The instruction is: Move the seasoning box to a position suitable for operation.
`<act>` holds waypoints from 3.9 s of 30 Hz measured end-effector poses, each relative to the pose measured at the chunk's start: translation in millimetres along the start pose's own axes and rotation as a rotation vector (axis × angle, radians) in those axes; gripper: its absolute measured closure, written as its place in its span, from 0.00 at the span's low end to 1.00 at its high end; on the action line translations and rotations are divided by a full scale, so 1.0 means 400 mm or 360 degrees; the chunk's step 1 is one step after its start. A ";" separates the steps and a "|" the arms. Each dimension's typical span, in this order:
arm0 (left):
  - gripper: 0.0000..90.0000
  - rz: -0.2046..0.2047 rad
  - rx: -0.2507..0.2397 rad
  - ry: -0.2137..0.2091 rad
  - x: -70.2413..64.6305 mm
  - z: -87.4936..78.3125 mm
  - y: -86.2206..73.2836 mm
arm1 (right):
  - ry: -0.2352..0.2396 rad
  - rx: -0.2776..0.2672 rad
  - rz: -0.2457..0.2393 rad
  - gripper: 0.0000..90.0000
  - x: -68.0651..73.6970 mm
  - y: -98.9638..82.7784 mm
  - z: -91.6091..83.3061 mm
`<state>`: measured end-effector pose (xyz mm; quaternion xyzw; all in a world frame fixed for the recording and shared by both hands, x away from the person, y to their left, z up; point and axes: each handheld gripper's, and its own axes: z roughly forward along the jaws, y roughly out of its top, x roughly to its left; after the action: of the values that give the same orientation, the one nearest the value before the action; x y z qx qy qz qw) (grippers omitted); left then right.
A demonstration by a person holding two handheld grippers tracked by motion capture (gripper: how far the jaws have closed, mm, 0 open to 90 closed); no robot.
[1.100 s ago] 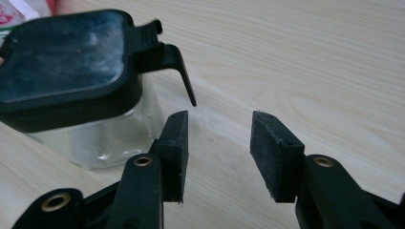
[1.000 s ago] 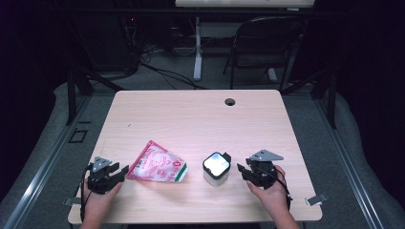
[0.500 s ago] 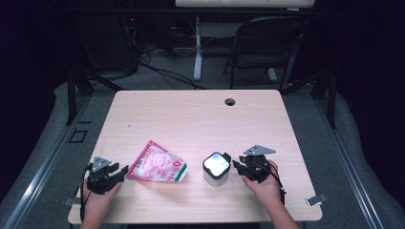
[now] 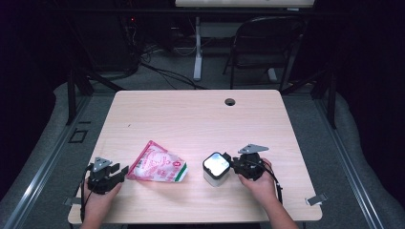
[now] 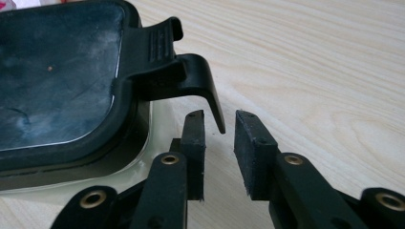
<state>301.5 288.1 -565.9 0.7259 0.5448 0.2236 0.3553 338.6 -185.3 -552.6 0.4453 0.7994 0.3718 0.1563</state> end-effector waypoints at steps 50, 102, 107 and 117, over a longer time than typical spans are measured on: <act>0.66 0.0037 -0.0004 -0.0014 -0.026 -0.006 0.002 | -0.0109 0.0086 0.0031 0.92 0.057 -0.074 -0.066; 0.86 0.0307 -0.0050 -0.0372 -0.255 -0.038 0.099 | 0.0014 -0.0196 0.0093 0.91 0.080 0.011 -0.143; 0.90 0.0386 -0.0040 -0.0441 -0.314 -0.028 0.114 | 0.0012 -0.0202 0.0088 0.91 0.081 0.009 -0.143; 0.97 0.0488 0.0003 -0.0615 -0.420 -0.002 0.129 | 0.0035 -0.0227 0.0125 0.91 0.076 0.003 -0.142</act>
<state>282.4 120.9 -515.7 0.8298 0.3503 0.1313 0.4140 289.4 -185.5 -510.8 0.4599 0.7545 0.4385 0.1641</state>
